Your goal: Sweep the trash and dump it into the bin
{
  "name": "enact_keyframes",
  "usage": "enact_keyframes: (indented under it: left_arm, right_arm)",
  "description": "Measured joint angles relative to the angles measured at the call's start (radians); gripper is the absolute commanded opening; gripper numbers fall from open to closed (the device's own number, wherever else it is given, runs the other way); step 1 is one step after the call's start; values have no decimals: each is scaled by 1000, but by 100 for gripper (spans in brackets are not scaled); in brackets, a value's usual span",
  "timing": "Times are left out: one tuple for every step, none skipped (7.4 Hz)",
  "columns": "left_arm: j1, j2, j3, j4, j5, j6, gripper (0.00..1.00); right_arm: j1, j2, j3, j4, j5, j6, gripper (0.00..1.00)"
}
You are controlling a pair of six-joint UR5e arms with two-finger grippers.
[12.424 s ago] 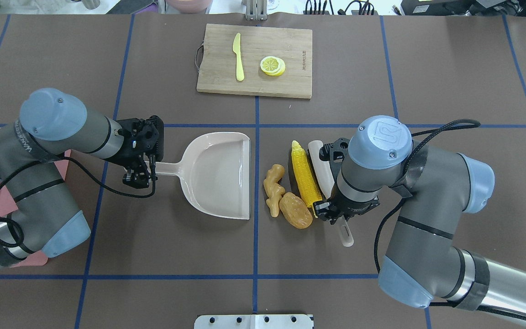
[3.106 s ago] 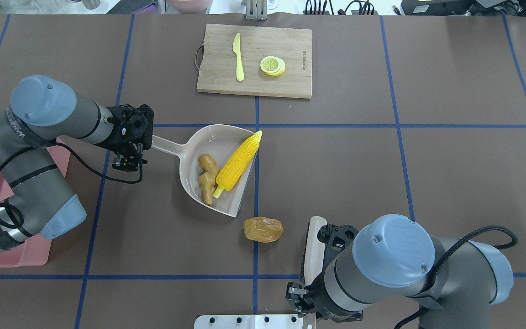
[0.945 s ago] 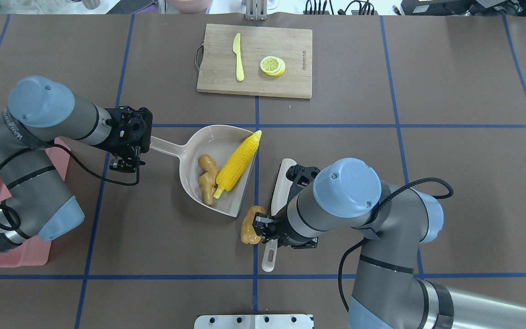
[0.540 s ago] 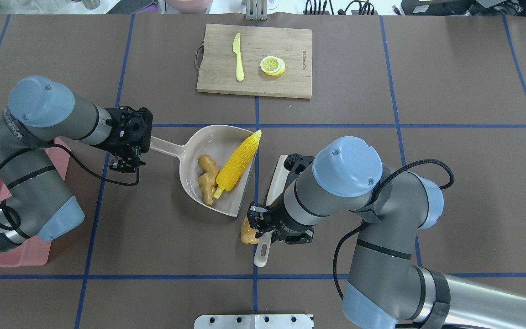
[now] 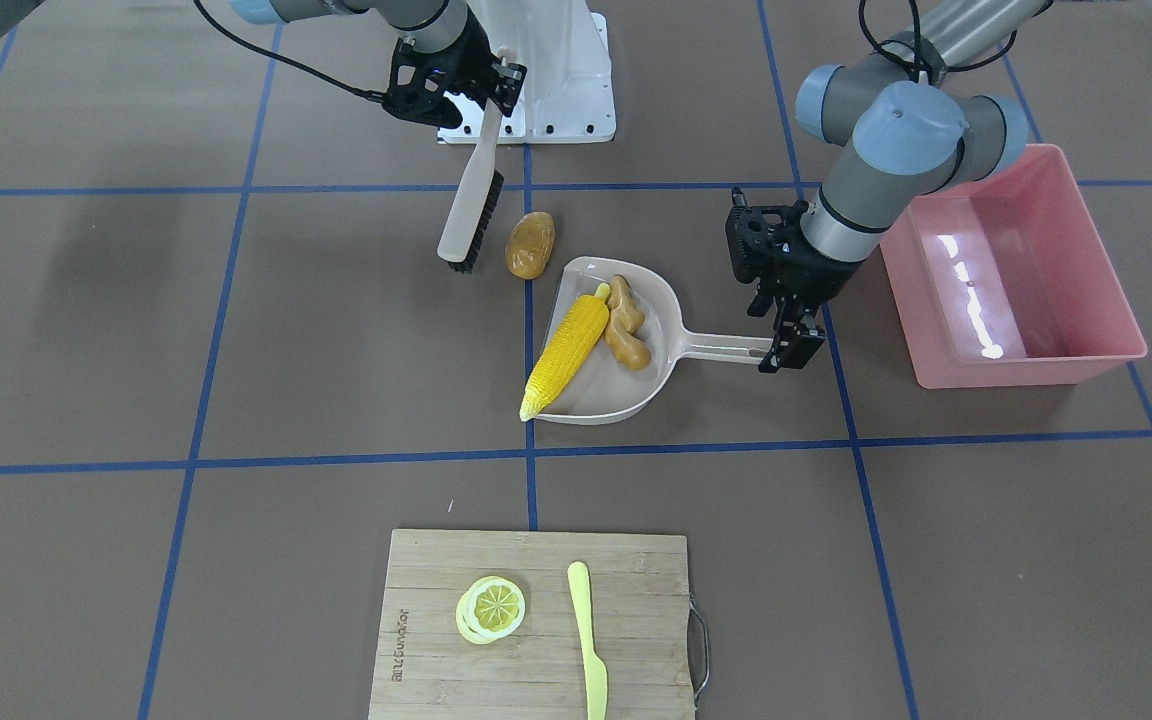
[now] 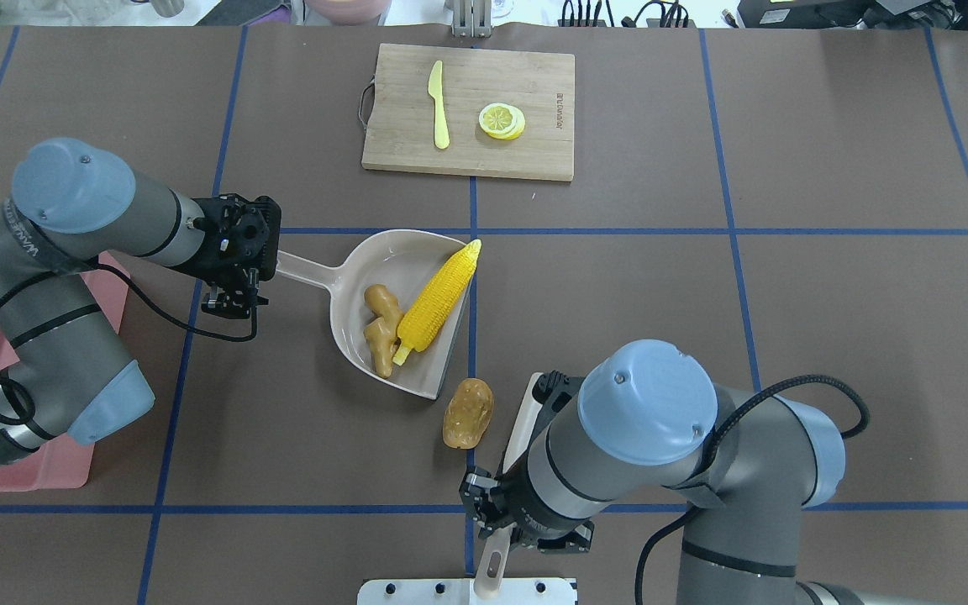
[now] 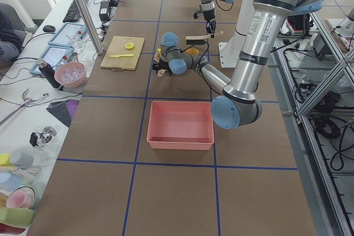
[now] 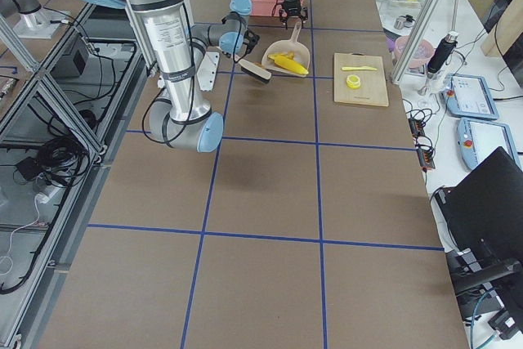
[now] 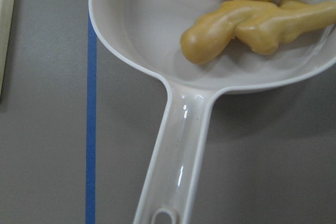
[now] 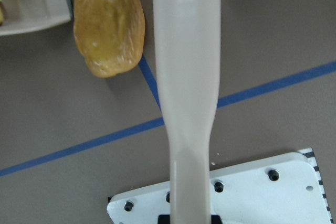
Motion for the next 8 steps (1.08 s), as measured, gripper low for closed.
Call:
enact_keyframes:
  left_arm:
    - [0,5,-8,0,0,0,89]
    - [-1,13,-15,0,1,0,89]
    - [-1,18,-18,0,1,0,89]
    - [-2,20,-19,0,2,0,89]
    - [-2,20,-19,0,2,0,89]
    - [-2,20,-18,0,3,0,89]
    - [-2,20,-17,0,3,0,89]
    - [-1,19,-16,0,3,1,89]
  right_arm:
    - [-31,3,0,-5,-20,16,0]
    - [-52,9,-10,-6,-38,21,0]
    - [-60,20,-31,-4,-50,20,0]
    - [-59,39,-65,5,-63,14,0]
    - [-51,70,-118,25,-78,9,0]
    - [-37,104,-175,51,-84,6,0]
    - [-21,135,-225,73,-84,3,0]
    - [-4,159,-261,87,-78,-7,0]
